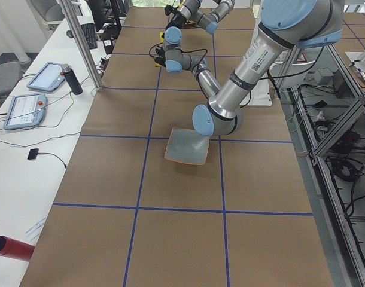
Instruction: Transfer all bananas from basket to plate
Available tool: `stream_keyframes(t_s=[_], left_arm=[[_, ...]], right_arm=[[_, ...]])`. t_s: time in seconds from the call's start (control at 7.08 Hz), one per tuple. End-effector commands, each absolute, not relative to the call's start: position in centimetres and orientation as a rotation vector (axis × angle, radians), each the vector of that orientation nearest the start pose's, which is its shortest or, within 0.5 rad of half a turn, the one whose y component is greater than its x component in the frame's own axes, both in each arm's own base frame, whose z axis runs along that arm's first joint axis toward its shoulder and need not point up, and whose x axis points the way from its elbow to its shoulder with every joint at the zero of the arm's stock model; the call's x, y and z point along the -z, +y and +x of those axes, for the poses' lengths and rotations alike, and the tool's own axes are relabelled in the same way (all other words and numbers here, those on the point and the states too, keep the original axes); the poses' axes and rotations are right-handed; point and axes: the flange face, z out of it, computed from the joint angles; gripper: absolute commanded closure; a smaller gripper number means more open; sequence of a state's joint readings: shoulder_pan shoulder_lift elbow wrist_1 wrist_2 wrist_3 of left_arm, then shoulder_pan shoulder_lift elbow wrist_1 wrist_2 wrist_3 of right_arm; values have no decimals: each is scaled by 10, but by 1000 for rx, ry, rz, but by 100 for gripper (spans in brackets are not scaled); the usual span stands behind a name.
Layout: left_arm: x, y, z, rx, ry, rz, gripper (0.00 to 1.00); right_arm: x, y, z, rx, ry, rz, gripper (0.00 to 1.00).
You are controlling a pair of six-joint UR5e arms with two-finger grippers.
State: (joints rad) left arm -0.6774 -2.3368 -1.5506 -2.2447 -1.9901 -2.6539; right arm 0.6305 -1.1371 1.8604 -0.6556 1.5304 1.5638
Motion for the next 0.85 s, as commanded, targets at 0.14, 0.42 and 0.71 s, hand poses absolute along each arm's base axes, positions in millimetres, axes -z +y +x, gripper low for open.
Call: stream_keyframes(t_s=[0.14, 0.42, 0.71], left_arm=[[-144, -531, 471, 1200, 1351, -635, 100], [-164, -548, 447, 1216, 1356, -594, 100], [-210, -520, 410, 991, 1415, -414, 100]], right_arm=[[-199, -445, -336, -463, -1566, 508, 0], [-240, -485, -251, -412, -1499, 433, 0], [-298, -527, -181, -278, -1378, 424, 0]])
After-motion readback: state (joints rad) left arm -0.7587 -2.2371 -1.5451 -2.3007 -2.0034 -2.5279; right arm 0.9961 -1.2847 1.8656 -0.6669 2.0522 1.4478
